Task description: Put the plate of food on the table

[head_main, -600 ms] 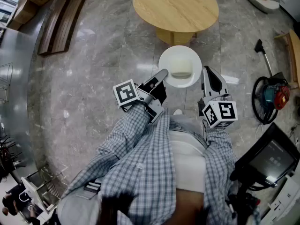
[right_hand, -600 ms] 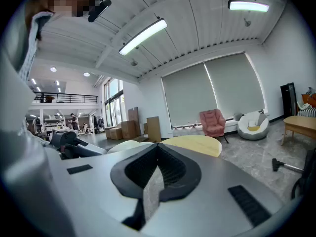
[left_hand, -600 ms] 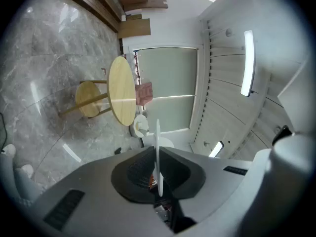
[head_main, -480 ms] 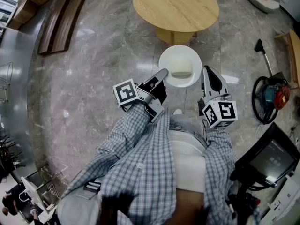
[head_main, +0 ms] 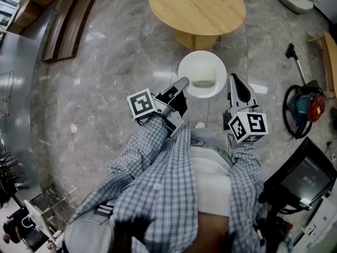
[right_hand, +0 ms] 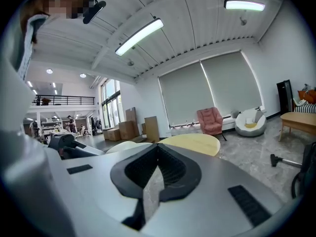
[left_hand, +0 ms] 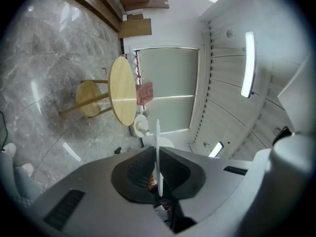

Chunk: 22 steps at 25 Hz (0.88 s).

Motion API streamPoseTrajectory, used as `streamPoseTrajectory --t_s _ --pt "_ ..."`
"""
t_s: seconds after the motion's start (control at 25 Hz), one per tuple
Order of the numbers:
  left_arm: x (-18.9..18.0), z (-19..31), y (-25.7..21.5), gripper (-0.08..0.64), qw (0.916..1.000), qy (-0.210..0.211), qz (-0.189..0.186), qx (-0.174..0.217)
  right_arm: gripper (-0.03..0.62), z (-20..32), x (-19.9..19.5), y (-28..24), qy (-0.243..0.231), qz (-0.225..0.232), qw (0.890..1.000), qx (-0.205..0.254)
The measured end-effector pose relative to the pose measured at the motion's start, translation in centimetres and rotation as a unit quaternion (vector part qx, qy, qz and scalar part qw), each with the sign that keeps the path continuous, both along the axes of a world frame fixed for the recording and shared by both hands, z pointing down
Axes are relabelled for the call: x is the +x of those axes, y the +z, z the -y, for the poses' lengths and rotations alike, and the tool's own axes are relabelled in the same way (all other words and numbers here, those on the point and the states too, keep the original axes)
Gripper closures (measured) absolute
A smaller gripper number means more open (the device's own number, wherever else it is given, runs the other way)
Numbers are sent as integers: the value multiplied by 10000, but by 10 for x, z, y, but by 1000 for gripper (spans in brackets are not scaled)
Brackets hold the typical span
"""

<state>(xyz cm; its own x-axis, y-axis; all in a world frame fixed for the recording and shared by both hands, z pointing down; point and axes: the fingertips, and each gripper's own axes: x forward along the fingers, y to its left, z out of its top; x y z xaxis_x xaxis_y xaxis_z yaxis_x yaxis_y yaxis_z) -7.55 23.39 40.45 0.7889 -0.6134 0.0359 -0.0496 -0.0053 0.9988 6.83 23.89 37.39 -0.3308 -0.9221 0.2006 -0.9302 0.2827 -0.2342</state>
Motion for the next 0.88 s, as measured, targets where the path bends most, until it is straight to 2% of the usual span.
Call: streamPoseTrajectory --t_s 0.36,0.68,0.88 --pt "-2 0 0 538 10000 8 -18 22 584 0 -6 1 -68 -23 10000 7" --pt "-64 -14 -1 538 10000 48 -52 25 584 -18 -64 -1 33 -34 10000 -2" --pt "-70 -20 3 538 9999 126 -57 12 584 -28 -71 2 94 -63 9999 -1"
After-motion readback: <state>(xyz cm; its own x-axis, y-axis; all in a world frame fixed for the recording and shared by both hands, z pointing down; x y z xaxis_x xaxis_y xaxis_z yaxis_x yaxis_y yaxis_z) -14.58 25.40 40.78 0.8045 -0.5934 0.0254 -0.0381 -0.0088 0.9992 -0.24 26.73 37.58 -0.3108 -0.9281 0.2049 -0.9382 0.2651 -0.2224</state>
